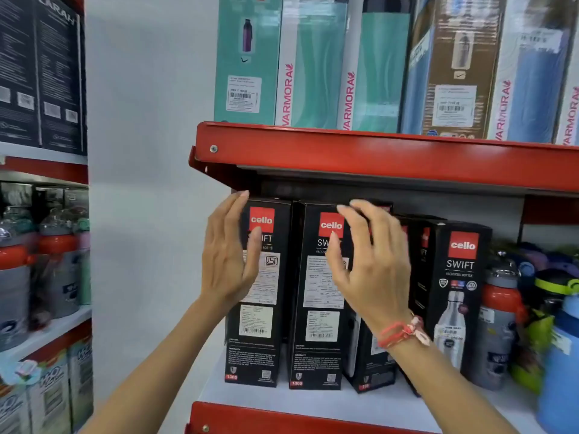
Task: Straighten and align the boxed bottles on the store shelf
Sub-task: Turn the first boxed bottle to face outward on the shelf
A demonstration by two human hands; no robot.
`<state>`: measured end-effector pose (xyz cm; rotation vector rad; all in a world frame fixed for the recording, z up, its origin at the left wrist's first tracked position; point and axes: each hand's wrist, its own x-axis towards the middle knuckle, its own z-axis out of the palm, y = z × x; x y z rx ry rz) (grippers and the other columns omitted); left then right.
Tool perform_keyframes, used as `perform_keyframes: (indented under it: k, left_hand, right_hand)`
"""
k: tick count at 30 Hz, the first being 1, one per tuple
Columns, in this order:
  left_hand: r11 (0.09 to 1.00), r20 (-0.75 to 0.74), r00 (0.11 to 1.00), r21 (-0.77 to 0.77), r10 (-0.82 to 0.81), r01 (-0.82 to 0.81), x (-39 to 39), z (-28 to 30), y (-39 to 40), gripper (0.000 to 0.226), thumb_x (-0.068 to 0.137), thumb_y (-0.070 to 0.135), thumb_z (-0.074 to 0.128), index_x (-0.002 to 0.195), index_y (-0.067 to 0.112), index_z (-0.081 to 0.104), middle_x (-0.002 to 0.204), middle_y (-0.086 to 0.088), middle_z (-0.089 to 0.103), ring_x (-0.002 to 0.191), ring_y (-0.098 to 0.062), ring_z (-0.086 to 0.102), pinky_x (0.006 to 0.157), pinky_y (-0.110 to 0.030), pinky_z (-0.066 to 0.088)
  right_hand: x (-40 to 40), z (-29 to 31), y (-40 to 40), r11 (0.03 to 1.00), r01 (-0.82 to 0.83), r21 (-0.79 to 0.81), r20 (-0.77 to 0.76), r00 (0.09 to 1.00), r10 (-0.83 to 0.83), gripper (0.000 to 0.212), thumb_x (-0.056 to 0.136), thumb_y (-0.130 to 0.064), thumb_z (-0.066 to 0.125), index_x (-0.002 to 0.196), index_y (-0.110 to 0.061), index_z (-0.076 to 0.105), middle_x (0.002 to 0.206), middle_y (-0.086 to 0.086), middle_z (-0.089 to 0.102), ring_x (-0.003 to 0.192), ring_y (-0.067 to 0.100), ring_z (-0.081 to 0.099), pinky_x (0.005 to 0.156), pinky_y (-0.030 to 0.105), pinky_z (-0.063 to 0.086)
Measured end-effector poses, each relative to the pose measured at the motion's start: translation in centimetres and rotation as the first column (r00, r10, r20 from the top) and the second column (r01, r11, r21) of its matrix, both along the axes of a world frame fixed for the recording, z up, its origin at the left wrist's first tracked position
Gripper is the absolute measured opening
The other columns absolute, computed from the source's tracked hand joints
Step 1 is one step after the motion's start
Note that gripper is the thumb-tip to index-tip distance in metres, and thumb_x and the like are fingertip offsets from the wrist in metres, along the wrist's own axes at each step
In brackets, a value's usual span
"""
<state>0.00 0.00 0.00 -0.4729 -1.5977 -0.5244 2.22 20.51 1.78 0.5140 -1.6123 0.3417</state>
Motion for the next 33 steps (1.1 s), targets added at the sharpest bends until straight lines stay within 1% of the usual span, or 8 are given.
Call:
perform_keyframes:
  k: [5, 8, 11, 15, 20, 25, 29, 33]
  left_hand:
    - [0.828, 0.246, 0.907, 0.536, -0.341, 0.166, -2.0, -2.1, -1.7, 0.037, 0.099, 0.036, 0.031, 0.122, 0.018, 0.053, 0.124, -0.002, 0.052, 0.115, -0.004, 0.049, 0.102, -0.035, 0.041]
    - [0.696, 0.418, 0.689, 0.696, -0.592, 0.175, -3.2, -3.1, -2.8, 0.045, 0.096, 0.051, 0.030, 0.116, 0.023, 0.059, 0.119, 0.000, 0.063, 0.115, -0.017, 0.057, 0.101, -0.043, 0.044]
    - [0.607, 0.502, 0.380, 0.759, -0.777, 0.236, -3.0, -3.9, -3.8, 0.057, 0.093, 0.064, 0.021, 0.113, 0.032, 0.065, 0.107, 0.012, 0.073, 0.102, -0.006, 0.066, 0.087, -0.027, 0.049]
    - [0.613, 0.598, 0.139, 0.754, -0.789, 0.235, -3.1, -5.0, -5.0, 0.067, 0.075, 0.082, 0.025, 0.121, 0.044, 0.056, 0.120, 0.015, 0.063, 0.111, -0.009, 0.057, 0.097, -0.048, 0.042]
    - [0.641, 0.596, 0.239, 0.731, -0.767, 0.234, -1.6, -5.1, -6.8, 0.063, 0.078, 0.069, 0.046, 0.130, 0.033, 0.047, 0.123, 0.003, 0.065, 0.111, -0.013, 0.061, 0.078, -0.045, 0.056]
    - [0.624, 0.568, 0.260, 0.696, -0.781, 0.354, 1.1, -4.5, -8.8, 0.059, 0.073, 0.034, 0.071, 0.122, 0.026, 0.038, 0.106, -0.007, 0.074, 0.094, -0.022, 0.072, 0.071, -0.038, 0.058]
    - [0.659, 0.555, 0.356, 0.646, -0.752, 0.386, 2.5, -3.9, -9.1, 0.063, 0.072, 0.019, 0.076, 0.122, 0.029, 0.038, 0.112, -0.009, 0.073, 0.095, -0.024, 0.073, 0.079, -0.039, 0.060]
    - [0.736, 0.546, 0.497, 0.554, -0.674, 0.389, 2.4, -4.4, -8.0, 0.077, 0.080, 0.014, 0.072, 0.138, 0.044, 0.030, 0.123, 0.000, 0.066, 0.108, -0.017, 0.067, 0.082, -0.039, 0.060]
  right_hand:
    - [-0.8, -3.6, -3.3, 0.978, -0.207, -0.039, 0.260, 0.942, 0.210, 0.031, 0.091, -0.023, 0.052, 0.120, -0.013, 0.057, 0.110, 0.001, 0.060, 0.093, 0.014, 0.060, 0.077, 0.031, 0.055]
    - [-0.7, -6.4, -6.2, 0.978, -0.207, -0.034, 0.482, 0.854, 0.197, 0.043, 0.092, -0.032, 0.048, 0.133, -0.020, 0.047, 0.125, -0.004, 0.052, 0.098, 0.011, 0.060, 0.082, 0.031, 0.055]
    - [0.5, -9.0, -9.4, 0.994, -0.105, 0.007, 0.649, 0.757, 0.075, 0.067, 0.092, -0.043, 0.043, 0.150, -0.020, 0.017, 0.153, -0.002, 0.018, 0.117, 0.012, 0.051, 0.094, 0.026, 0.049]
    - [1.0, -10.2, -12.6, 0.996, -0.020, -0.086, 0.781, 0.619, 0.079, 0.103, 0.087, -0.051, 0.052, 0.147, -0.015, -0.023, 0.158, 0.010, -0.015, 0.135, 0.026, 0.035, 0.102, 0.031, 0.044]
    - [1.2, -9.5, -13.9, 0.996, 0.006, -0.090, 0.805, 0.590, 0.069, 0.121, 0.079, -0.065, 0.055, 0.142, -0.010, -0.032, 0.155, 0.020, -0.010, 0.140, 0.034, 0.022, 0.111, 0.034, 0.031]
    - [1.2, -7.2, -11.8, 0.976, -0.154, -0.151, 0.766, 0.606, 0.215, 0.126, 0.070, -0.069, 0.062, 0.145, -0.022, -0.028, 0.154, 0.001, 0.001, 0.140, 0.023, 0.027, 0.110, 0.034, 0.034]
    - [0.5, -5.5, -10.5, 0.947, -0.274, -0.169, 0.817, 0.498, 0.290, 0.126, 0.069, -0.063, 0.068, 0.143, -0.032, -0.029, 0.159, -0.011, -0.005, 0.144, 0.015, 0.021, 0.111, 0.031, 0.027]
    - [-0.5, -4.6, -10.5, 0.897, -0.358, -0.259, 0.819, 0.412, 0.400, 0.118, 0.074, -0.038, 0.077, 0.147, -0.040, -0.015, 0.154, -0.006, 0.035, 0.132, 0.007, 0.041, 0.105, 0.026, 0.036]
